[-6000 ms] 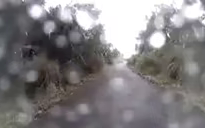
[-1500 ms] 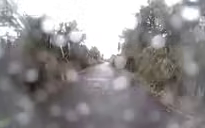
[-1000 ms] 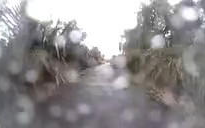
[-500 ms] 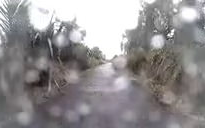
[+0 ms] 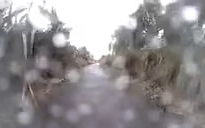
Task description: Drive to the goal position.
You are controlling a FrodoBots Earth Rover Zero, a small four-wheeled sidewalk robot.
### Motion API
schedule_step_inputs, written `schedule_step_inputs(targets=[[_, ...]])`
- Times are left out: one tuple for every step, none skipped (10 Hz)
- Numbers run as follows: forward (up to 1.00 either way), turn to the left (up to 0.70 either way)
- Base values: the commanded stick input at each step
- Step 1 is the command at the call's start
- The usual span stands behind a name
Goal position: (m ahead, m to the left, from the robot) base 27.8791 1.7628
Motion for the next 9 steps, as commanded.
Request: schedule_step_inputs(targets=[[1.0, 0.0], [1.0, 0.0], [1.0, 0.0], [1.0, 0.0], [1.0, 0.0], [1.0, 0.0], [1.0, 0.0], [1.0, 0.0], [1.0, 0.0]])
